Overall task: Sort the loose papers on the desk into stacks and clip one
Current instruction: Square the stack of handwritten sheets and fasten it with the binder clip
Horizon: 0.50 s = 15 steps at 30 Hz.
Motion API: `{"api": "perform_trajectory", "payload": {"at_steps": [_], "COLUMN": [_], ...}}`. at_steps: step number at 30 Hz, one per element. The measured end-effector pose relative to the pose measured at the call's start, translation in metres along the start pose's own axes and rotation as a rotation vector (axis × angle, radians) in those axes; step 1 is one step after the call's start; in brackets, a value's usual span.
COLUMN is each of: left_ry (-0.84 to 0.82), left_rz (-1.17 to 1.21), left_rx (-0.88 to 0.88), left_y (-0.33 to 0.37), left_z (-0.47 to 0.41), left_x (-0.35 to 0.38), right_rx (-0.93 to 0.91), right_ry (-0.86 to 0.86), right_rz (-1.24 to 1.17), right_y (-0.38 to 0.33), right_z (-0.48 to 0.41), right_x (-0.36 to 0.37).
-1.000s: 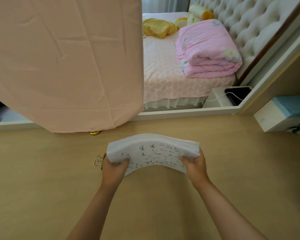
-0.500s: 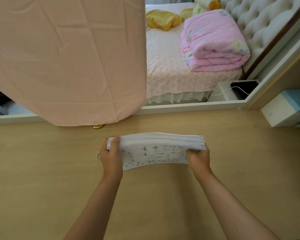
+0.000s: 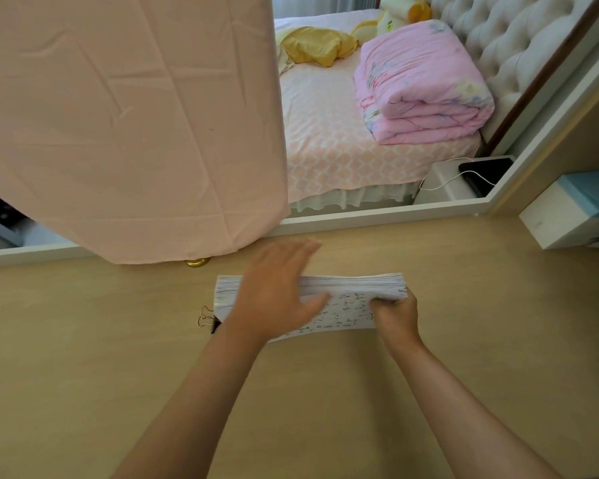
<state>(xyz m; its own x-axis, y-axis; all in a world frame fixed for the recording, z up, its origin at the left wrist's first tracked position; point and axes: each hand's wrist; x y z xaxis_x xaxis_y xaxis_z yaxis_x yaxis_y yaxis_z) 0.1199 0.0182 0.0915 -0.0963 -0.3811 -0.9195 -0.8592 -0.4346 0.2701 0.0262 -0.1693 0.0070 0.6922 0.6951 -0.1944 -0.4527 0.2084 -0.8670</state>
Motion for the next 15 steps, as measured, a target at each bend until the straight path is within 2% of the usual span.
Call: {"api": "perform_trajectory", "payload": {"at_steps": [1,3,9,12,14,15], "left_ry": [-0.177,-0.346,-0.294,-0.317,-0.323,-0.332], "left_rz": [-0.074,-0.176,-0.243,-0.246,-0.246,-0.242], "left_rx": [0.033,0.053,0.135,0.193,0.211,0.212], "left_y": [0.004,-0.004,-0.037,-0.039,-0.041,-0.042], "left_z": [-0.009,-0.015,0.021,0.023,0.022,0.022], "left_x": [0.007,0.021,0.023,0.025,0.026,0.025], "right_rx": [-0.004,-0.007,-0.024,-0.028,-0.118,-0.233], "right_ry": [-0.002,0.000,-0.016,-0.048,-0.032,0.041], "right_rz": [0.002,-0.004,-0.004,0.100,0.229,0.274], "right_y": [0.000,-0.001,-0.004,-0.007,-0.013,-0.019], "right_z": [0.001,0.002,0.004,0.002,0.009,0.015], "right_x": [0.000,-0.001,-0.001,-0.005,-0.013,-0.018]}}
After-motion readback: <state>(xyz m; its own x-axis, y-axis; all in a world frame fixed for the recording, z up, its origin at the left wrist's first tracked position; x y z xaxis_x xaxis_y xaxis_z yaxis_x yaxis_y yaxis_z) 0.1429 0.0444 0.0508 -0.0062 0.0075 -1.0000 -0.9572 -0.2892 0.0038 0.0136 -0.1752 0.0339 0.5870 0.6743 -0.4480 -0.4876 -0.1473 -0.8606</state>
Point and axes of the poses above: each hand's wrist, its own z-axis away from the middle knuckle, its own x-axis out of the palm, y = z × x, and after that the axes turned 13 degrees about x, right-handed
